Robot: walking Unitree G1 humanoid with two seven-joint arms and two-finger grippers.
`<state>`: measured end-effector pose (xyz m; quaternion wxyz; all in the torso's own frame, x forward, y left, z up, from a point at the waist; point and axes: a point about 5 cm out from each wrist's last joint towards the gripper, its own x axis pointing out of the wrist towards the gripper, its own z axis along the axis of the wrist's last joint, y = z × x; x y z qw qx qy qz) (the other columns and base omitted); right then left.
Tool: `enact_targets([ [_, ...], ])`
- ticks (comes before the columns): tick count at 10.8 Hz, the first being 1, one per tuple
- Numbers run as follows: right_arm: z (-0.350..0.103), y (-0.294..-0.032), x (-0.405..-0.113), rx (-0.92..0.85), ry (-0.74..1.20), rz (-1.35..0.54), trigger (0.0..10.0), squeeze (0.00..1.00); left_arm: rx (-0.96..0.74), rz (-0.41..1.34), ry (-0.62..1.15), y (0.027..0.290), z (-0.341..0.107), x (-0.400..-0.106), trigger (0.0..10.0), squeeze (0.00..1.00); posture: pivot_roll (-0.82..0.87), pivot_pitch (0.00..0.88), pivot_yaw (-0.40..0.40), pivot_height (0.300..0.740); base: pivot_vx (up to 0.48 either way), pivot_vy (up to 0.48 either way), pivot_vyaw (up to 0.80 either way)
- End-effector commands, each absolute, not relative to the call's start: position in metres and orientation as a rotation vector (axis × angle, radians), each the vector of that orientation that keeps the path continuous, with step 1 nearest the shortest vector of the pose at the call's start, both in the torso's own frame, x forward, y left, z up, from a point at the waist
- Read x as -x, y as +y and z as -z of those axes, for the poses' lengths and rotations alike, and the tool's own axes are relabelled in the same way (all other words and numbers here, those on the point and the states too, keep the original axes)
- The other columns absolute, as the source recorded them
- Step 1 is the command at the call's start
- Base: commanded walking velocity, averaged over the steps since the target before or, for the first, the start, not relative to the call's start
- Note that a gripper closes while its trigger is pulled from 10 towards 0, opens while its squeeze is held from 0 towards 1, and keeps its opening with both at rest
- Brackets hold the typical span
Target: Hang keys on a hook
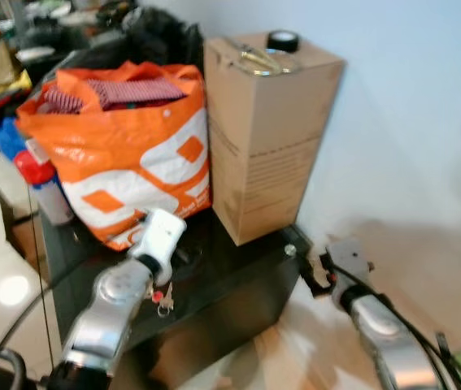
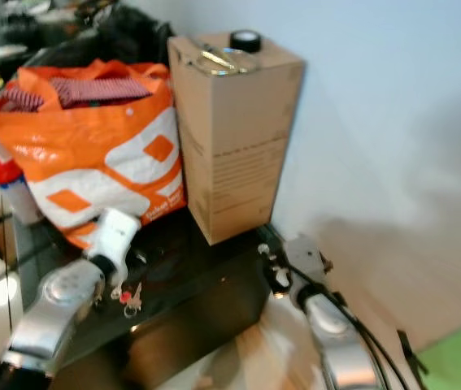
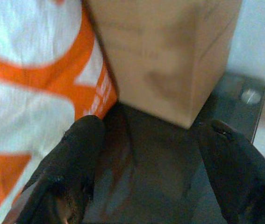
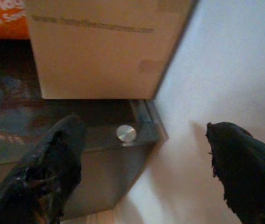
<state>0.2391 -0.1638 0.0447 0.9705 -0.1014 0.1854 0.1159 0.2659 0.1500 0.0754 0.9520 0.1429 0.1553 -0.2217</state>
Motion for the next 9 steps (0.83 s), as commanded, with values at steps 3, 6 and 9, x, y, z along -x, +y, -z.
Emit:
enact_targets([
  [3, -0.047, -0.157, -0.233, 0.28, 0.397, -0.424, 10.0, 0.0, -0.324, 0.508, 0.552, 0.151, -0.042, -0.252, 10.0, 0.0, -0.11, 0.0, -0.048, 0.74, 0.0, 0.0, 0.0],
  [6, -0.046, -0.161, -0.226, 0.371, 0.423, -0.533, 10.0, 0.0, -0.411, 0.471, 0.688, 0.158, -0.019, -0.242, 10.0, 0.0, -0.12, 0.0, -0.099, 0.74, 0.0, 0.0, 0.0],
  [9, -0.045, -0.154, -0.221, 0.393, 0.448, -0.687, 10.0, 0.0, -0.448, 0.368, 0.765, 0.162, -0.009, -0.241, 10.0, 0.0, -0.12, 0.015, -0.131, 0.74, 0.0, 0.0, 0.0],
])
